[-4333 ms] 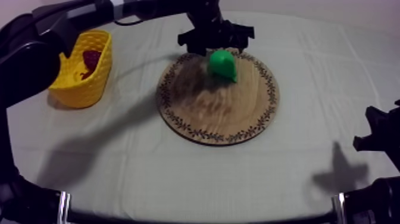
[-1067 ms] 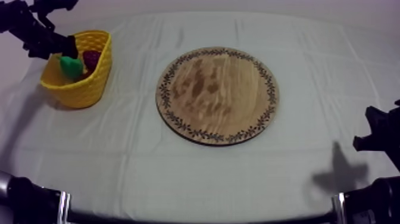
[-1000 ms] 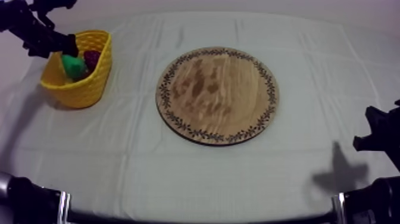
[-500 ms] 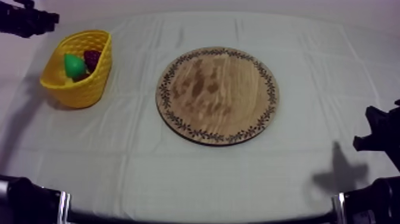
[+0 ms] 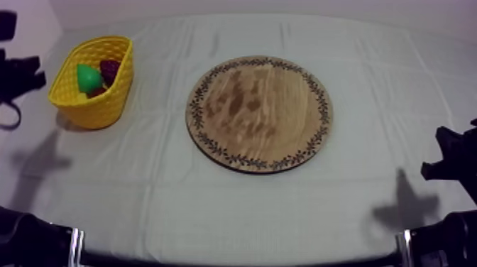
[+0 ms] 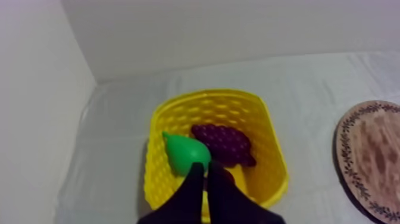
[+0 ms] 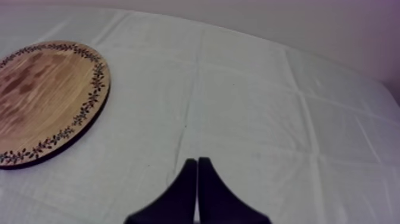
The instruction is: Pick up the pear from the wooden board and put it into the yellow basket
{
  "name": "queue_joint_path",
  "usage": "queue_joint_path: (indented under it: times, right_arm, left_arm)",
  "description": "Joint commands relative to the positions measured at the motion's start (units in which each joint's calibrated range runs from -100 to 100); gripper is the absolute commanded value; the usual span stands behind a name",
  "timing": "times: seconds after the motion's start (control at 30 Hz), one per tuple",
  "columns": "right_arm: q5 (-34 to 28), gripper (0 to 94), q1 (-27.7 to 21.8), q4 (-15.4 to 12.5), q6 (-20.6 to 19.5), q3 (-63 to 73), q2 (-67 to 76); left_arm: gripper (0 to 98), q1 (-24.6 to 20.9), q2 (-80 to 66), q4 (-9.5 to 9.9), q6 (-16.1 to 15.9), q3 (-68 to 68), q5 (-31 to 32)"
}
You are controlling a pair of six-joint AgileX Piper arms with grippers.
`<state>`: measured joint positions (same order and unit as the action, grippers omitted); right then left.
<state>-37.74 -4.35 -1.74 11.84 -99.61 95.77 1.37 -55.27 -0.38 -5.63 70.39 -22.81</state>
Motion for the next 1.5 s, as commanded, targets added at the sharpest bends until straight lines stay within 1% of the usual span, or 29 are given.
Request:
queue_joint_path:
  times: [0.0,0.1,0.2,0.43,0.6,0.7,0.73,0.8,0.9,1.0,1.2,1.33,1.47]
  right_arm:
    - [-0.01,0.5,0.05,0.01,-0.04,-0.05,-0.01]
    - [-0.01,0.5,0.06,0.01,-0.04,-0.05,-0.01]
    - [-0.01,0.5,0.06,0.01,-0.01,-0.05,-0.01]
    - [-0.01,0.5,0.07,0.01,-0.04,-0.05,-0.01]
    - [-0.01,0.5,0.07,0.01,-0.04,-0.05,-0.01]
    - [-0.01,0.5,0.07,0.01,-0.04,-0.05,-0.01]
    - [-0.01,0.5,0.07,0.01,-0.04,-0.05,-0.01]
    - [-0.01,0.5,0.07,0.01,-0.04,-0.05,-0.01]
    - [-0.01,0.5,0.07,0.01,-0.04,-0.05,-0.01]
    - [-0.01,0.5,0.07,0.01,-0.04,-0.05,-0.01]
    - [-0.01,0.5,0.07,0.01,-0.04,-0.05,-0.01]
    - [-0.01,0.5,0.07,0.01,-0.04,-0.05,-0.01]
    - [-0.01,0.5,0.07,0.01,-0.04,-0.05,-0.01]
  left_arm:
    - [0.0,0.66,-17.93,0.11,1.04,7.61,-3.59]
    - [0.0,2.31,-27.4,1.05,3.21,12.07,-5.22]
    - [0.0,3.59,-34.27,1.75,4.4,16.0,-6.27]
    - [0.0,3.58,-42.82,2.17,3.76,23.56,-6.6]
    - [0.0,2.92,-44.41,2.44,3.27,28.11,-3.34]
    - [0.0,2.36,-44.62,2.55,3.46,29.07,-2.87]
    - [0.0,2.25,-44.66,2.58,3.53,29.23,-2.95]
    - [0.0,2.12,-44.7,3.32,4.18,29.42,-3.73]
    - [0.0,2.02,-44.72,3.72,3.75,29.54,-5.45]
    - [0.0,1.96,-44.73,3.82,3.71,29.58,-6.23]
    - [0.0,1.93,-44.73,3.81,5.81,29.6,-6.86]
    - [0.0,1.9,-44.73,3.75,5.85,29.61,-7.15]
    - [0.0,1.8,-44.73,3.74,5.17,29.61,-7.32]
